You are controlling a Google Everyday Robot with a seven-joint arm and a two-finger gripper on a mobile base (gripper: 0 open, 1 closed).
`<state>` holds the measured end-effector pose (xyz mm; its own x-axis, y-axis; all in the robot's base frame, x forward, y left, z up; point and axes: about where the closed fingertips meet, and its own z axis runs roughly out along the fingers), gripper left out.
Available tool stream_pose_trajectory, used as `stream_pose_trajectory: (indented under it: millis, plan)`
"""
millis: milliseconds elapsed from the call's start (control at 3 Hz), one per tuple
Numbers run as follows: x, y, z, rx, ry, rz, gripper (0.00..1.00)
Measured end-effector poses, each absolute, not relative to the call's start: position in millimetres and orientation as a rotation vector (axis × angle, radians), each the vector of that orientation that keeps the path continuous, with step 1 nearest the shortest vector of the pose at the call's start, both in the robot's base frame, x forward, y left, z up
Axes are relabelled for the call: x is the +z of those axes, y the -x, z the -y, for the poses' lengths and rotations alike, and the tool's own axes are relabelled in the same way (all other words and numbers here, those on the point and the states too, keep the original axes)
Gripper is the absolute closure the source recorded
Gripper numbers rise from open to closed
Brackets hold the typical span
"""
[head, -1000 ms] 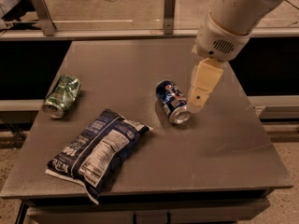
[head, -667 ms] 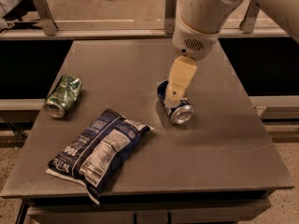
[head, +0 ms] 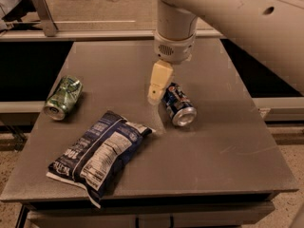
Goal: Place pepsi can upright
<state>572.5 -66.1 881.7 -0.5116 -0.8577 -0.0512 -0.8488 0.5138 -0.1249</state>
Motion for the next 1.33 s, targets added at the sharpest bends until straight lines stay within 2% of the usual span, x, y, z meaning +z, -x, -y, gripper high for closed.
stream_pose_trajectory:
  millis: [333,1000,1333]
  plan:
    - [868,-581,73,-0.186,1.255,-2.766,0.0]
    - [848,-577,72,-0.14,0.845,-2.902,0.0]
    - [841,-574,63,-0.13,0.798,-2.923,0.18]
